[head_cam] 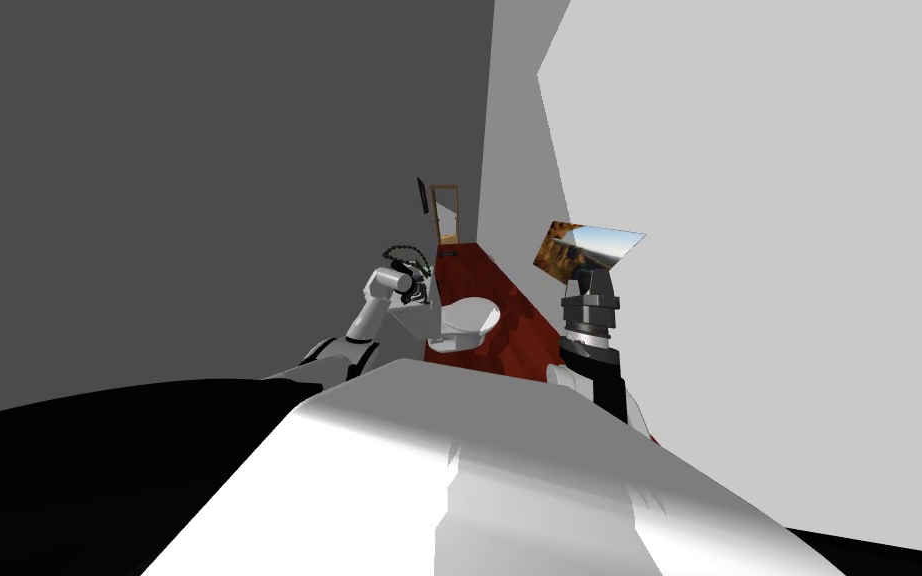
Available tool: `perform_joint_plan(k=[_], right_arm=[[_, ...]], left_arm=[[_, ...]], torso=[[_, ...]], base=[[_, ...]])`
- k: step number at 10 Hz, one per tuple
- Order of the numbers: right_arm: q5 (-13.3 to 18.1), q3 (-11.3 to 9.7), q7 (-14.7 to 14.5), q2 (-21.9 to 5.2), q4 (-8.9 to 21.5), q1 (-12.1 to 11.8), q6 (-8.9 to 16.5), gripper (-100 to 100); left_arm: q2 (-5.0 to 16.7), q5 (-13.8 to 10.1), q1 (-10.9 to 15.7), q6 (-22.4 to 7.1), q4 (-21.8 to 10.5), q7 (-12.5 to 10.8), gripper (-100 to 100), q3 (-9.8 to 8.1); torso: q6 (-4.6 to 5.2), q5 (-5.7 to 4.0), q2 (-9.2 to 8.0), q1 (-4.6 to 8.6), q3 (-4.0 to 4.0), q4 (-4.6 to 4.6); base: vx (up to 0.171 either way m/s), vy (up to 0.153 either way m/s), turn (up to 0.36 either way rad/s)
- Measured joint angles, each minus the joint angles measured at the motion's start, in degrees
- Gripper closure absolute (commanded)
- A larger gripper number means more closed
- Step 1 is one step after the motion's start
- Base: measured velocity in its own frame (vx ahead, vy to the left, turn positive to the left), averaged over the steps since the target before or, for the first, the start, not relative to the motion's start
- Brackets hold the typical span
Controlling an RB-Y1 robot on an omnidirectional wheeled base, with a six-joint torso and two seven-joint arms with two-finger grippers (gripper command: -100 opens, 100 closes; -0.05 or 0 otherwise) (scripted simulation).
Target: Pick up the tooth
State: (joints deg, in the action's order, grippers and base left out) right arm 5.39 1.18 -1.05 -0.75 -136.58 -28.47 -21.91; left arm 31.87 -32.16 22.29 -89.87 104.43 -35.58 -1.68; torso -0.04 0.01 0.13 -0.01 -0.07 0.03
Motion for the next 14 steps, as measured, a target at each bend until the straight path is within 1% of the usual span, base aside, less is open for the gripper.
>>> perform_joint_plan(k=[2,3,4,6,8,10,11,12,14], right_arm=[[0.0,0.0,0.0,0.0,0.0,0.0,0.0,0],[0.0,0.0,0.0,0.0,0.0,0.0,0.0,0],[0.0,0.0,0.0,0.0,0.0,0.0,0.0,0],[0.0,0.0,0.0,0.0,0.0,0.0,0.0,0],[0.0,0.0,0.0,0.0,0.0,0.0,0.0,0],[0.0,0.0,0.0,0.0,0.0,0.0,0.0,0],[0.0,0.0,0.0,0.0,0.0,0.0,0.0,0],[0.0,0.0,0.0,0.0,0.0,0.0,0.0,0],[0.0,0.0,0.0,0.0,0.0,0.0,0.0,0]], left_arm=[[1.0,-0.1,0.8,-2.5,-1.1,-1.5,-100,0.19],[1.7,-0.2,1.0,-4.0,-1.1,-2.4,-100,0.28],[2.4,-0.2,1.4,-5.8,-1.3,-3.8,-100,0.54],[3.4,-0.3,2.0,-8.3,-2.1,-5.2,-100,0.71],[4.7,-0.1,3.0,-11.3,-3.1,-7.3,-100,1.36],[6.1,-0.4,3.1,-14.0,-3.0,-8.9,-100,1.26],[6.2,-0.4,3.1,-14.3,-3.0,-9.1,0,1.24],[6.2,-0.4,3.1,-14.2,-3.0,-9.0,-100,1.25],[5.6,0.5,2.6,-12.3,-4.7,-8.2,-100,1.44]], torso=[[0.0,0.0,-0.02,0.0,0.01,0.0],[0.0,0.0,-0.01,0.02,0.01,0.0],[0.0,0.0,0.02,0.01,-0.01,0.0],[0.0,0.0,-0.01,-0.01,0.0,0.0],[0.0,0.0,0.0,0.01,0.0,0.0],[0.0,0.0,-0.02,0.01,0.01,-0.01],[0.0,0.0,-0.06,0.01,0.03,-0.01],[0.0,0.0,-0.1,0.01,0.05,-0.02],[0.0,0.0,-0.1,0.03,0.05,-0.02]], base=[[0.025,-0.003,-0.019],[0.038,-0.003,-0.027],[0.029,0.001,-0.007],[0.027,0.0,-0.02],[0.029,-0.002,-0.018],[0.017,-0.002,-0.006],[0.0,0.0,0.0],[0.004,-0.004,-0.01],[0.004,-0.008,-0.007]])
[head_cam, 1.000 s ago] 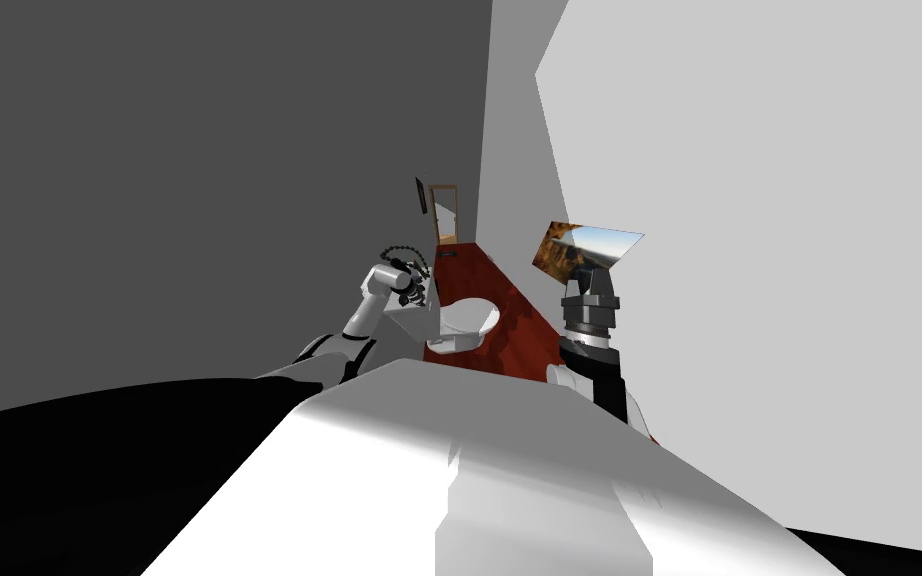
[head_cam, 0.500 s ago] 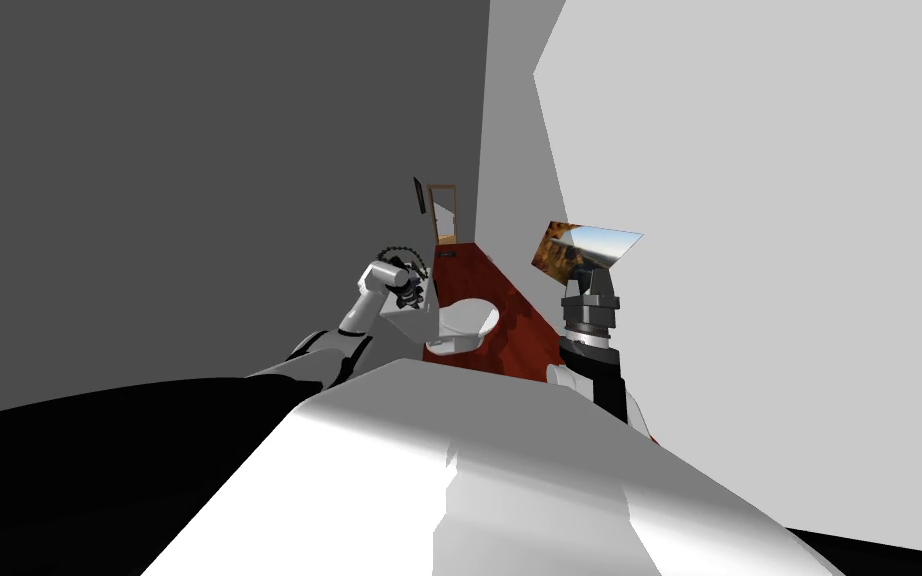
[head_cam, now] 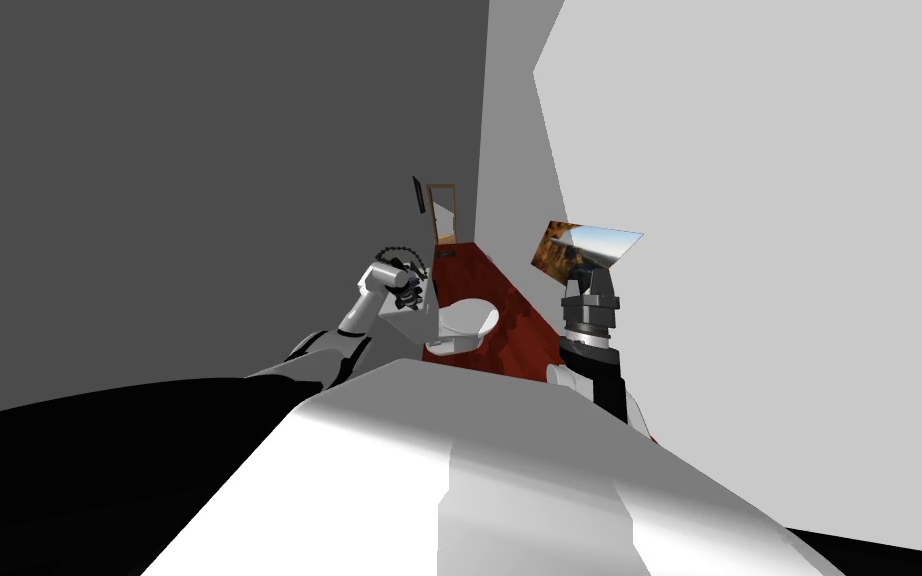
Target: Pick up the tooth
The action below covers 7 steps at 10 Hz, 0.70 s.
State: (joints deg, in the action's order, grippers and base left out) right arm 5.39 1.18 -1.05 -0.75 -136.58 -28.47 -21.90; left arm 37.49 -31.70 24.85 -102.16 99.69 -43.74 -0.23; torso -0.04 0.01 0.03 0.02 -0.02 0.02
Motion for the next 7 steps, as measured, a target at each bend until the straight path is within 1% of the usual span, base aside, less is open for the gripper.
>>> perform_joint_plan(k=[1,2,6,7], right_arm=[[0.0,0.0,0.0,0.0,0.0,0.0,0.0,0],[0.0,0.0,0.0,0.0,0.0,0.0,0.0,0],[0.0,0.0,0.0,0.0,0.0,0.0,0.0,0],[0.0,0.0,0.0,0.0,0.0,0.0,0.0,0]], left_arm=[[-0.2,0.4,-0.2,1.1,-1.0,0.5,-100,0.08],[-0.3,0.4,-0.2,1.3,-1.1,0.7,100,0.09],[-0.2,0.4,-0.1,1.3,-1.1,0.6,100,0.08],[-0.3,0.4,-0.2,1.3,-1.1,0.7,0,0.08]], torso=[[0.0,0.0,0.0,0.0,0.0,0.0],[0.0,-0.01,-0.01,-0.01,0.01,-0.01],[0.0,0.02,0.03,-0.06,-0.03,0.03],[0.0,0.02,0.03,-0.06,-0.03,0.02]], base=[[0.0,0.0,0.0],[0.0,0.0,0.0],[0.0,0.0,0.0],[0.0,0.0,0.0]])
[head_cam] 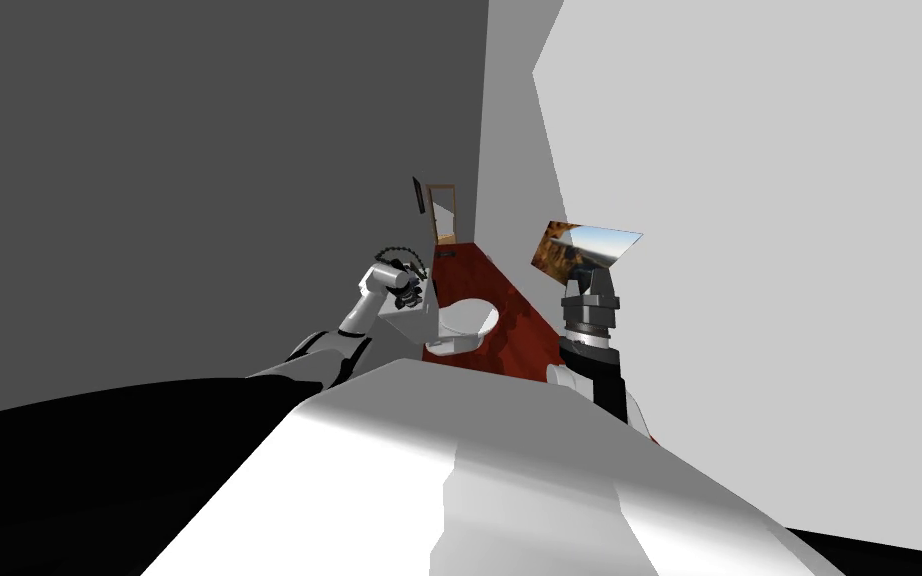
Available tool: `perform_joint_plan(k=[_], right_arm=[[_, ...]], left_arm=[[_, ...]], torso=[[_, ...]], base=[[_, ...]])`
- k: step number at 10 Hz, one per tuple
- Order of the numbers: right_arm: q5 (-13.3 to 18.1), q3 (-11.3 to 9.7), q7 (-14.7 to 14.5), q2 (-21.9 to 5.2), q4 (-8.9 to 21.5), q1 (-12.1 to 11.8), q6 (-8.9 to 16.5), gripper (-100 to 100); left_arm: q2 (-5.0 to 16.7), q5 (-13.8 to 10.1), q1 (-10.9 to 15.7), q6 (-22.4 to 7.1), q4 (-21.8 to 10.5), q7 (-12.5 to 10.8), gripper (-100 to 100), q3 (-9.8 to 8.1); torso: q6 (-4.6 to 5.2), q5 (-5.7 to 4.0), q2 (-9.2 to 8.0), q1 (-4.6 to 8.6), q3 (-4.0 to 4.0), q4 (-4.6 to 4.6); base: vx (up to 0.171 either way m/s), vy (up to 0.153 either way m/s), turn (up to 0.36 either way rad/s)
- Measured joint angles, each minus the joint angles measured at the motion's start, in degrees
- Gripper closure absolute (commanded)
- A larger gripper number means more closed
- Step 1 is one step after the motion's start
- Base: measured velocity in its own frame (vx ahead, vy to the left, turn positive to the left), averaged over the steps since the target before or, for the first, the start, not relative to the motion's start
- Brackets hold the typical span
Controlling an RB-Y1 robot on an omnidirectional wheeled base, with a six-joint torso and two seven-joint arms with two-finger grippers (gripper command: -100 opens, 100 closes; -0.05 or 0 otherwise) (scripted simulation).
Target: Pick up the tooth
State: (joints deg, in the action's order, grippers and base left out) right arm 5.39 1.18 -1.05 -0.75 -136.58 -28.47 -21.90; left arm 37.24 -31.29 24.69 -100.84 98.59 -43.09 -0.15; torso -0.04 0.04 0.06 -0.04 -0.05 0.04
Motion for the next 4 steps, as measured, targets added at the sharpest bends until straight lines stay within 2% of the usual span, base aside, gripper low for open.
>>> perform_joint_plan(k=[1,3,4], right_arm=[[0.0,0.0,0.0,0.0,0.0,0.0,0.0,0],[0.0,0.0,0.0,0.0,0.0,0.0,0.0,0],[0.0,0.0,0.0,0.0,0.0,0.0,0.0,0]], left_arm=[[0.0,0.0,0.0,0.0,0.0,0.0,100,0.0],[0.4,-0.7,0.7,-1.9,1.6,-1.0,100,-0.03],[0.5,-0.8,0.7,-2.1,1.7,-1.1,0,-0.03]], torso=[[0.0,0.0,0.0,0.0,0.0,0.0],[0.0,-0.01,-0.05,0.0,0.03,-0.02],[0.0,0.0,-0.03,0.0,0.02,-0.01]], base=[[-0.004,0.006,0.013],[-0.002,0.004,0.005],[0.0,0.0,0.0]])
